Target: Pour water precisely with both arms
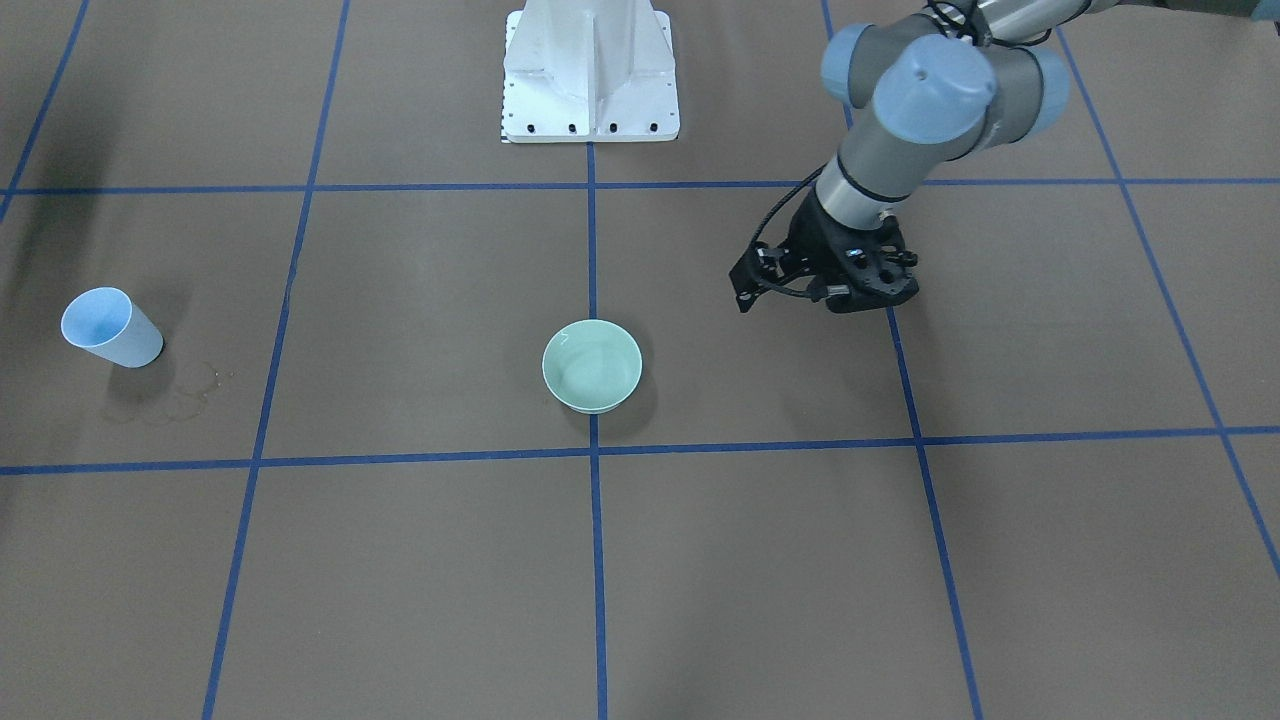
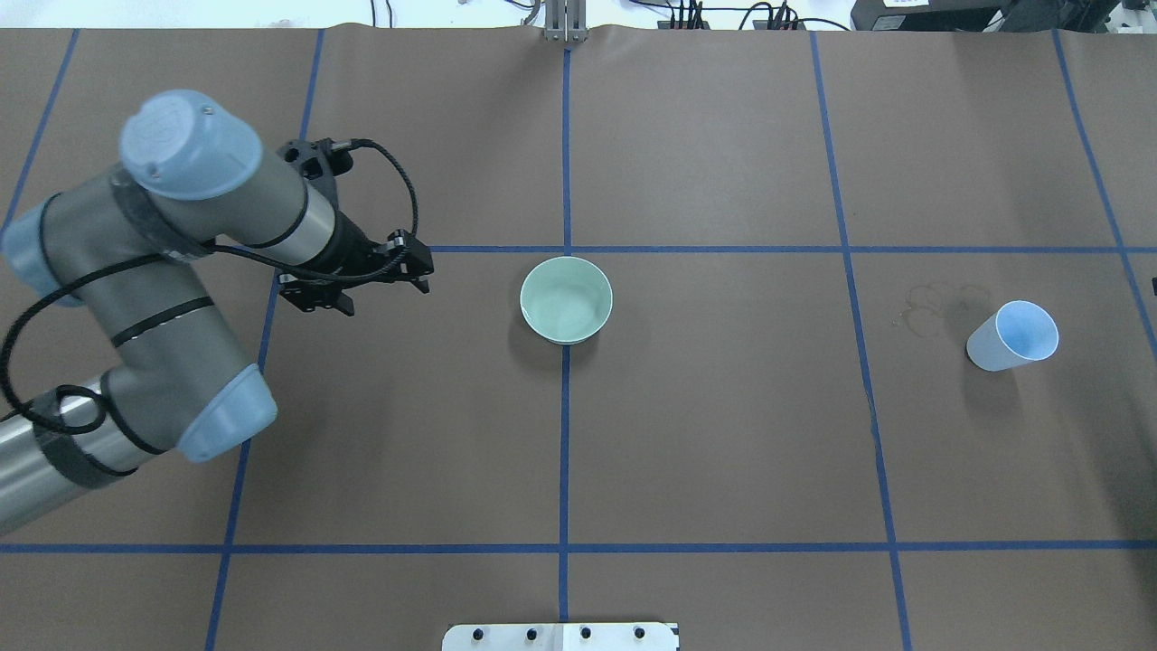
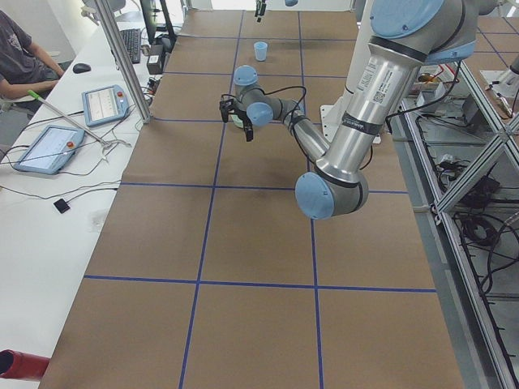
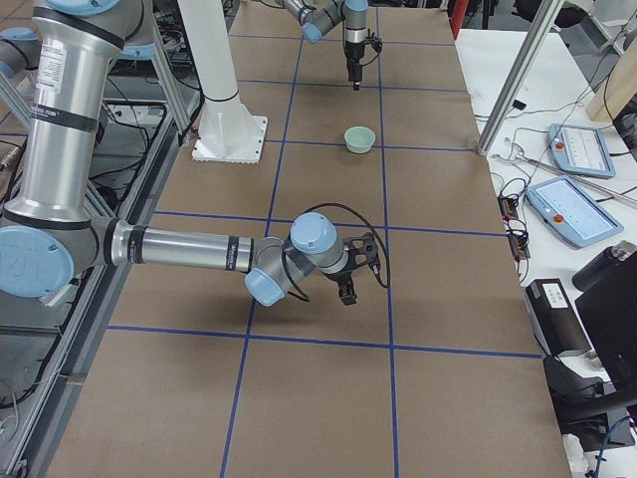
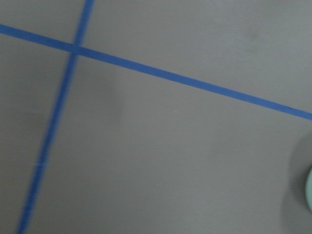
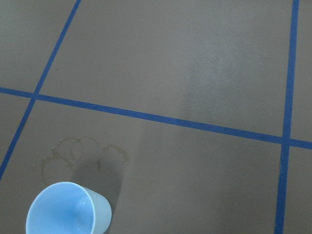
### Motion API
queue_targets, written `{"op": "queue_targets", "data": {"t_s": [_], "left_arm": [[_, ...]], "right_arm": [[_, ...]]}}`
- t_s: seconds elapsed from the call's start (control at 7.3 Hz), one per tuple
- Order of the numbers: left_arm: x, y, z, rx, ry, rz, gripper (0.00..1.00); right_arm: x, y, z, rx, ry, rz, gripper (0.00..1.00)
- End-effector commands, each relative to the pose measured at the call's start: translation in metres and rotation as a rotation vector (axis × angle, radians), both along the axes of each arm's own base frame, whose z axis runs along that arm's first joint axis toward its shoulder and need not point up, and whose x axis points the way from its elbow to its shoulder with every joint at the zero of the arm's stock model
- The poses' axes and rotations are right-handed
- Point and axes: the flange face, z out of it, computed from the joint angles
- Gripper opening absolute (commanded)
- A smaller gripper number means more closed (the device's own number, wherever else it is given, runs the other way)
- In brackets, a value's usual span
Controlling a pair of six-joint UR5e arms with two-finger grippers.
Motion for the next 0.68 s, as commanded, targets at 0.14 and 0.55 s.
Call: {"op": "queue_targets", "data": {"t_s": [0.14,0.55], "left_arm": [[0.091,-0.005,-0.042,-0.007,-0.027,0.012,0.99],[0.137,-0.019,-0.014,0.033,0.027,0.015,0.93]], "right_arm": [[0.041,-0.038,-0.013,0.015,0.075,-0.117,1.00],[0.044,-0.047,-0.019,0.033,0.100,-0.135,1.00]]}}
